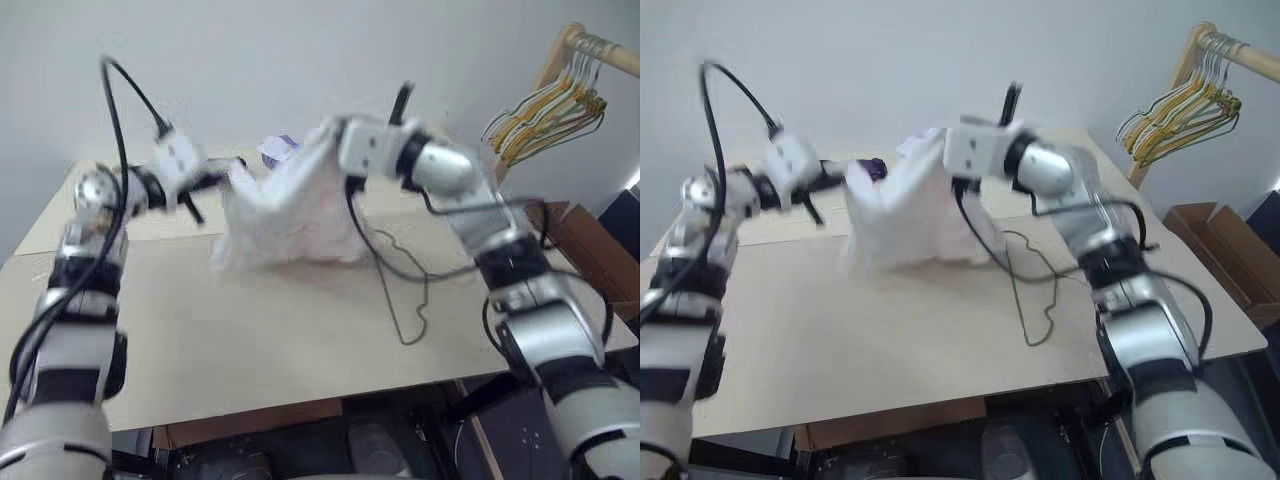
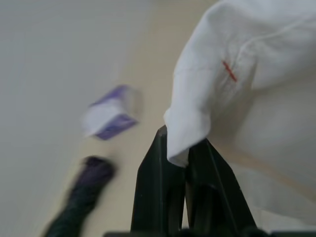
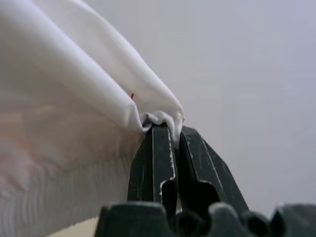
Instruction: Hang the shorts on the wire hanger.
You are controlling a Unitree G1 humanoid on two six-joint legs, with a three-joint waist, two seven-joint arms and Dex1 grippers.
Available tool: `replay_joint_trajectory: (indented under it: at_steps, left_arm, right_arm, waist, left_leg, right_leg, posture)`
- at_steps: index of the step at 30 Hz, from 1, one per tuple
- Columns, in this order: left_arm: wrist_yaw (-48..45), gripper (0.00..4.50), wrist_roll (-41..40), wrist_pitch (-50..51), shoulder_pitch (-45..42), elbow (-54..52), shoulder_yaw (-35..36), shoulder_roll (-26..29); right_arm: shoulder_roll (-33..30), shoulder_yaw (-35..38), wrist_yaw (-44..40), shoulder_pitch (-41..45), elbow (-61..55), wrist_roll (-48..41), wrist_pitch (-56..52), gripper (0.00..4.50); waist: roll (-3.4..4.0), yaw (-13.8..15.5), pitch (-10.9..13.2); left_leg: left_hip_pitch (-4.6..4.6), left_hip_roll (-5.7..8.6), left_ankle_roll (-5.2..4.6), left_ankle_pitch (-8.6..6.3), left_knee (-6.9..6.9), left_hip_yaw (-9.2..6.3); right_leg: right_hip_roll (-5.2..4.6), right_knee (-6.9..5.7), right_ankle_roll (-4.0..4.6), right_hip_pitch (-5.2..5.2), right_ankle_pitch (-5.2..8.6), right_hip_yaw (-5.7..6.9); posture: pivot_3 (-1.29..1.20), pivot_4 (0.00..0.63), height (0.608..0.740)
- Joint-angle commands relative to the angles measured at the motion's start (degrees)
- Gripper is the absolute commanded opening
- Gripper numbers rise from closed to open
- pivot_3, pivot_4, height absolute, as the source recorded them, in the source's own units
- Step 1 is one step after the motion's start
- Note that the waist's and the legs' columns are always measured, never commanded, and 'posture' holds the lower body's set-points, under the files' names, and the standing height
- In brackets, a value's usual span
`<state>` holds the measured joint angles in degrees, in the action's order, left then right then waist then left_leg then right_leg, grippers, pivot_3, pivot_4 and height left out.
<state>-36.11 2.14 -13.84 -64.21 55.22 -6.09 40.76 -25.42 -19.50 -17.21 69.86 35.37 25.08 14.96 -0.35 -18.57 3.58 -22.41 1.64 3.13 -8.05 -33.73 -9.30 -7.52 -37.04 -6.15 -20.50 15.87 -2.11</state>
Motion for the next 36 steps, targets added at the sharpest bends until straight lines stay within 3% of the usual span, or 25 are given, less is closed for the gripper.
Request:
replay_joint_trajectory:
  at_steps: [1, 4, 7, 10, 15, 17, 22, 26, 36]
  left_arm:
    - [26.43, 0.04, 7.15, -3.65, -11.76, 10.11, 1.60, 0.90]
    - [41.26, 0.04, 14.07, -8.29, -17.66, 14.12, -1.05, 3.27]
    - [44.97, 0.04, 16.53, -11.92, -20.40, 15.50, -1.40, 5.40]
    - [34.61, 0.04, 12.43, -18.40, -17.35, 14.89, 1.27, 6.32]
    - [4.19, 0.04, 0.63, -30.83, -0.59, 6.43, 4.01, 7.08]
    - [-5.61, 0.04, -4.43, -30.65, 7.74, 0.24, 4.39, 7.59]
    - [-25.57, 0.04, -15.55, -19.49, 29.75, -20.83, 4.40, 11.84]
    - [-32.93, 0.04, -17.36, -13.36, 44.20, -33.66, 3.85, 16.22]
    - [-49.22, 0.04, -21.93, 0.17, 66.46, -56.11, 4.95, 29.75]
  right_arm:
    - [3.11, 0.93, 23.93, 10.37, 14.37, 5.90, 8.35, 0.00]
    - [4.49, 1.57, 38.32, 14.68, 21.00, 7.96, 14.18, 0.00]
    - [3.75, 0.35, 45.46, 14.69, 23.16, 10.26, 19.23, 0.00]
    - [2.18, -1.79, 42.71, 10.26, 23.92, 11.08, 25.63, 0.00]
    - [-1.12, -4.54, 29.49, -1.02, 21.26, 8.30, 36.94, 0.00]
    - [-2.66, -5.99, 24.48, -5.30, 20.34, 8.02, 40.93, 0.00]
    - [-5.41, -8.53, 12.80, -14.12, 17.25, 6.54, 47.63, 0.00]
    - [-7.41, -9.41, 8.54, -19.44, 13.75, 7.59, 49.73, 0.00]
    - [-13.24, -8.87, 5.76, -29.54, 2.53, 13.64, 47.30, 0.00]
  waist:
    - [-0.01, -0.28, 0.00]
    - [-0.01, -0.56, 0.01]
    - [-0.01, -0.43, 0.01]
    - [-0.01, 0.34, 0.00]
    - [0.00, 0.83, 0.00]
    - [0.00, 0.53, 0.00]
    - [-0.01, -1.01, 0.00]
    - [-0.01, -1.28, 0.00]
    - [-0.02, -0.52, 0.00]
  left_leg:
    - [-0.05, 0.04, -0.03, -0.02, 0.06, 0.00]
    - [-0.65, 0.14, -0.04, -0.03, 0.15, 0.03]
    - [-0.82, 0.29, -0.04, -0.03, 0.28, 0.11]
    - [-0.78, 0.54, -0.04, -0.02, 0.46, 0.22]
    - [-0.20, 0.78, 0.03, 0.05, 0.23, 0.28]
    - [-0.14, 0.84, 0.03, 0.05, -0.01, 0.24]
    - [-0.14, 0.86, 0.03, 0.12, -0.15, 0.20]
    - [0.25, 0.80, 0.03, 0.12, -0.08, 0.20]
    - [0.49, 0.76, -0.11, 0.20, -0.06, 0.20]
  right_leg:
    - [-0.04, 0.00, -0.09, -0.08, 0.06, -0.03]
    - [-0.12, -0.09, -0.14, -0.83, 0.09, -0.17]
    - [-0.28, -0.13, -0.01, -1.05, 0.01, -0.24]
    - [-0.59, -0.08, -0.34, -0.99, 0.21, -0.24]
    - [-0.85, -0.06, -0.46, -0.12, 0.26, -0.14]
    - [-0.86, -0.07, -0.45, 0.07, 0.20, -0.13]
    - [-0.86, -0.13, -0.39, 0.06, 0.04, -0.23]
    - [-0.80, -0.21, -0.37, 0.34, 0.06, -0.27]
    - [-0.76, -0.66, 0.12, 0.36, 0.32, -0.30]
  posture:
    - [-0.21, 0.000, 0.740]
    - [-0.20, 0.000, 0.740]
    - [-0.20, 0.000, 0.740]
    - [-0.20, 0.000, 0.740]
    - [-0.21, 0.000, 0.740]
    - [-0.21, 0.000, 0.740]
    - [-0.21, 0.000, 0.740]
    - [-0.21, 0.000, 0.740]
    - [-0.22, 0.000, 0.740]
